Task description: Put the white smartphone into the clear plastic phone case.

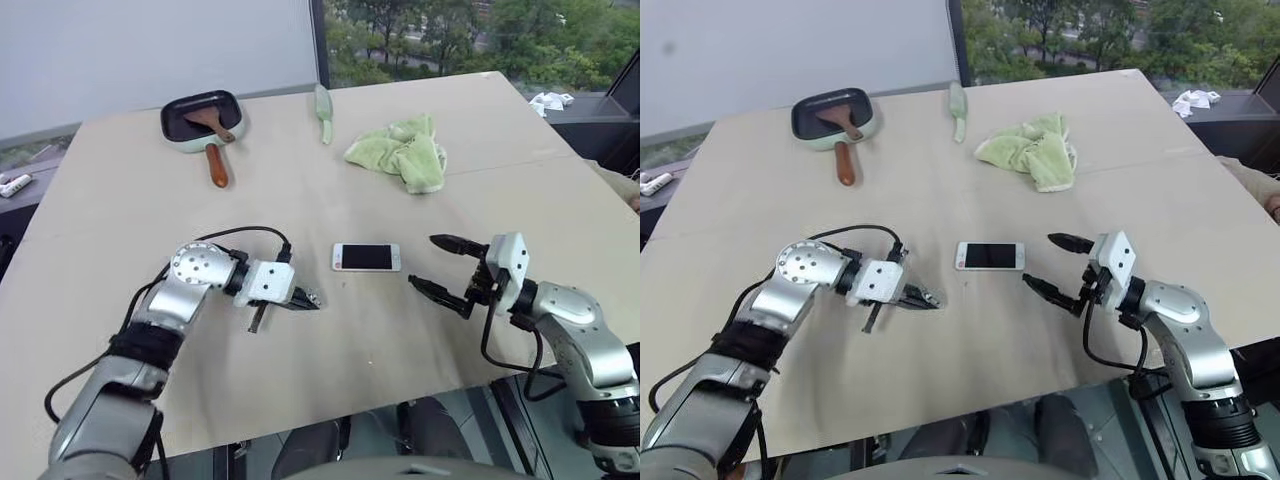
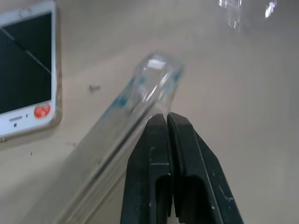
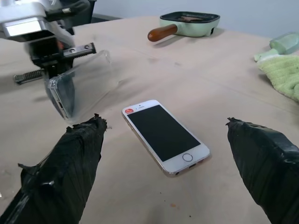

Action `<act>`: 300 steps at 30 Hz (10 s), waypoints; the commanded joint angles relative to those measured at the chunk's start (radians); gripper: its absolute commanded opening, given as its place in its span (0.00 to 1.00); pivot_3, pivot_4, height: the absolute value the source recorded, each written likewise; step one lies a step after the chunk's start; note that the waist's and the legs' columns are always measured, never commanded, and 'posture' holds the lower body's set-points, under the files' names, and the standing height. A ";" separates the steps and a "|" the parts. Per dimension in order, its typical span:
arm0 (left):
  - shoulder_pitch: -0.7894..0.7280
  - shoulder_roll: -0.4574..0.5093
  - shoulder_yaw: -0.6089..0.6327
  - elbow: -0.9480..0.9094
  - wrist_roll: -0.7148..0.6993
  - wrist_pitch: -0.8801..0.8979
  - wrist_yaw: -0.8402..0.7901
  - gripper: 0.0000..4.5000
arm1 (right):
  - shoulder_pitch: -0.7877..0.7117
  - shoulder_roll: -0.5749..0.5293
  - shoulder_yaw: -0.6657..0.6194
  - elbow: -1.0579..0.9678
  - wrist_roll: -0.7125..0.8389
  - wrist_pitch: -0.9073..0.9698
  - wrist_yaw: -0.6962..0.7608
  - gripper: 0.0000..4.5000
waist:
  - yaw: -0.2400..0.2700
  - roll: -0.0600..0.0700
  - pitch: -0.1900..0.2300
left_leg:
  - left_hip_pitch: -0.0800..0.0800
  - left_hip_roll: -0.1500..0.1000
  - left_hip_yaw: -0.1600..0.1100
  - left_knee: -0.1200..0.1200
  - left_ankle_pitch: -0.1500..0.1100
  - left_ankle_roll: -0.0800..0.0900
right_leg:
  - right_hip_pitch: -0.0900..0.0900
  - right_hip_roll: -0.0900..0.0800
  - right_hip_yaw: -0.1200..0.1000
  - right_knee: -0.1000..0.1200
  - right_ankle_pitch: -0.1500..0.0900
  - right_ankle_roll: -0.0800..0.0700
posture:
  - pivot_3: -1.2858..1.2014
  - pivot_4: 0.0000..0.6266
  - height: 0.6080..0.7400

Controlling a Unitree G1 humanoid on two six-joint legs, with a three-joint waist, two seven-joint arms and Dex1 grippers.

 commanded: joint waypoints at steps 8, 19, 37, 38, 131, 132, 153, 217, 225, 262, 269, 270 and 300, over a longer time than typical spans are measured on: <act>0.088 -0.070 0.125 -0.325 -0.092 0.436 0.316 0.02 | -0.017 0.021 0.010 -0.014 0.002 -0.030 0.004 1.00 | 0.000 0.000 0.000 | 0.001 0.000 0.001 -0.001 0.000 0.000 | 0.000 0.000 0.000 0.000 0.000 0.000 | 0.52 0.24 1.00; 0.106 -0.073 0.163 -0.381 -0.171 0.527 0.336 0.02 | -0.020 0.028 0.016 0.001 -0.005 -0.043 0.007 1.00 | -0.001 -0.001 0.001 | 0.001 0.000 0.002 -0.002 0.000 0.000 | 0.000 0.000 0.001 -0.001 0.000 0.000 | 0.52 0.24 1.00; -0.390 -0.080 -0.049 0.651 0.162 -0.402 -0.043 0.99 | -0.015 0.014 0.016 -0.003 -0.021 -0.050 0.016 1.00 | 0.021 -0.002 0.002 | -0.003 -0.001 0.004 -0.004 0.000 0.000 | -0.004 0.001 0.000 -0.003 0.000 0.000 | 0.52 0.24 1.00; -0.409 -0.095 -0.057 0.682 0.175 -0.417 -0.036 0.99 | -0.011 0.009 0.015 -0.009 -0.019 -0.048 0.019 1.00 | 0.023 -0.002 0.002 | -0.003 -0.001 0.004 -0.004 0.000 0.000 | -0.004 0.000 0.000 -0.002 0.000 0.000 | 0.52 0.24 1.00; 0.688 0.143 0.728 -0.763 -0.437 0.760 0.375 1.00 | -0.820 0.162 0.328 1.215 -0.484 -0.323 0.415 0.65 | -0.013 -0.003 0.003 | 0.004 0.002 0.008 -0.011 0.001 -0.002 | -0.005 0.000 0.006 -0.001 0.001 -0.002 | 0.52 0.24 1.00; 0.688 0.146 0.725 -0.762 -0.435 0.757 0.375 1.00 | -0.819 0.161 0.327 1.214 -0.486 -0.325 0.415 0.65 | -0.013 -0.003 0.003 | 0.005 0.002 0.008 -0.012 0.001 -0.002 | -0.005 0.000 0.007 -0.001 0.001 -0.002 | 0.52 0.24 1.00; 0.504 0.172 0.611 -0.597 -0.414 0.703 0.338 1.00 | -0.607 0.066 0.413 0.443 -0.391 -0.050 0.490 0.65 | -0.004 -0.003 0.004 | -0.001 0.002 0.008 -0.014 0.001 -0.003 | -0.010 -0.001 0.005 -0.003 0.001 -0.003 | 0.52 0.24 1.00; 0.249 -0.031 0.021 -0.134 0.033 0.182 0.302 0.00 | -0.581 0.014 0.446 0.215 -0.391 0.286 0.370 0.99 | -0.003 -0.003 0.001 | 0.003 0.002 0.008 -0.013 0.002 -0.003 | -0.008 -0.001 0.004 -0.001 0.001 -0.003 | 0.52 0.24 1.00; 0.242 -0.036 0.016 -0.143 0.031 0.192 0.302 0.00 | -0.555 -0.091 0.355 0.114 -0.290 0.361 0.398 0.91 | -0.001 -0.003 0.001 | 0.003 0.002 0.007 -0.013 0.002 -0.003 | -0.008 -0.001 0.004 -0.001 0.001 -0.003 | 0.52 0.24 1.00; 0.409 0.020 0.179 -0.336 -0.112 0.335 0.327 0.00 | -0.500 -0.085 0.463 0.164 -0.366 0.243 0.352 0.01 | 0.004 -0.004 0.004 | -0.001 0.002 0.008 -0.013 0.002 -0.003 | -0.010 -0.001 0.004 -0.003 0.001 -0.003 | 0.52 0.24 1.00; 0.376 -0.022 0.144 -0.329 -0.084 0.340 0.338 0.00 | -0.504 -0.054 0.484 0.134 -0.369 0.265 0.353 0.01 | 0.029 -0.004 0.003 | -0.001 0.002 0.007 -0.013 0.002 -0.003 | -0.010 -0.002 0.002 -0.003 0.001 -0.003 | 0.52 0.24 1.00; 0.371 -0.031 0.139 -0.330 -0.082 0.344 0.341 0.00 | -0.509 -0.046 0.491 0.131 -0.372 0.269 0.351 0.01 | 0.030 -0.004 0.003 | -0.001 0.001 0.006 -0.013 0.002 -0.003 | -0.009 -0.002 0.002 -0.003 0.001 -0.003 | 0.52 0.24 1.00; 0.353 -0.072 0.239 -0.398 -0.254 0.432 0.315 0.00 | -0.341 0.069 0.173 -0.020 -0.112 0.295 0.207 0.01 | -0.001 -0.005 0.004 | -0.005 0.002 0.003 -0.014 0.002 -0.004 | -0.010 -0.002 -0.001 -0.006 0.001 -0.003 | 0.52 0.24 1.00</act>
